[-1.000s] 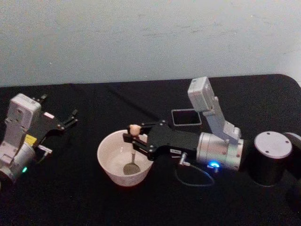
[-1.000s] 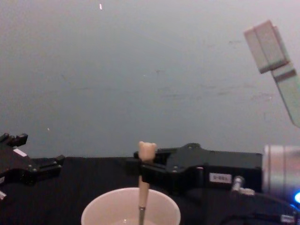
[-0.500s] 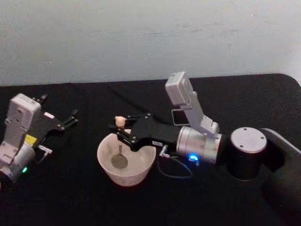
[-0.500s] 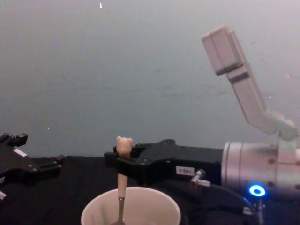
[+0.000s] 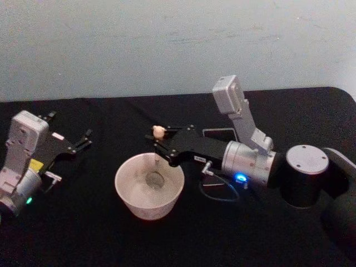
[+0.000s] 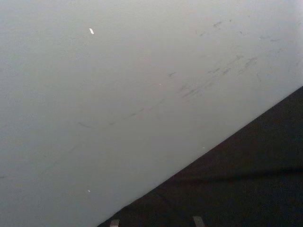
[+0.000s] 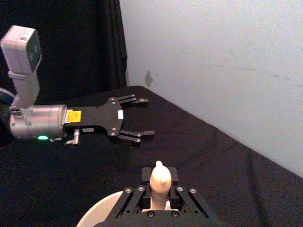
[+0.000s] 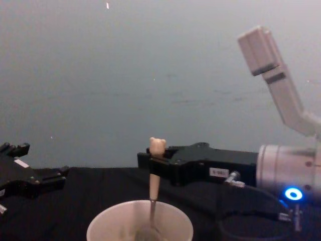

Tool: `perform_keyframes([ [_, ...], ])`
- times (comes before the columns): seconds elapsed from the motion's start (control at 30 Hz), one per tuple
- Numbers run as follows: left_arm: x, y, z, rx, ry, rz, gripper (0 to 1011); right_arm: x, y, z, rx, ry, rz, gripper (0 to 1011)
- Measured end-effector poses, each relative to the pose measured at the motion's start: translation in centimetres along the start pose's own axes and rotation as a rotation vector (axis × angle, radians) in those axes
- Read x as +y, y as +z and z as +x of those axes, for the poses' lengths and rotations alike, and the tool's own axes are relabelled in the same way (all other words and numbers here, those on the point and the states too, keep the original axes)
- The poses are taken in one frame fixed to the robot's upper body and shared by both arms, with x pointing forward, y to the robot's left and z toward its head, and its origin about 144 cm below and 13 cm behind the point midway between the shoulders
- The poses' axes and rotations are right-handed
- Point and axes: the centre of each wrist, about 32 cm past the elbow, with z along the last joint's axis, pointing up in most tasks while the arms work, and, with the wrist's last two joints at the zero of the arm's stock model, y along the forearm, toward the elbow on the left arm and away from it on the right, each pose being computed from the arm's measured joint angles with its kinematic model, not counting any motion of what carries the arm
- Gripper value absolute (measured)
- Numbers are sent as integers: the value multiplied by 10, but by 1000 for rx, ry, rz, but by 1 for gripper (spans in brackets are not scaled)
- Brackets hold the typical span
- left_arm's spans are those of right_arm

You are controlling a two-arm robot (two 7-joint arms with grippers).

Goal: Pick up the stirring spoon with one hand, stir inside the cup, then place it back in its original position.

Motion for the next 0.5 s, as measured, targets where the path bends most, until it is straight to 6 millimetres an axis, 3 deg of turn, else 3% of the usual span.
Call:
perform_keyframes([
  [0.5,0,0,0,0,0,0,1001,-30,8,-10,39,54,1,210],
])
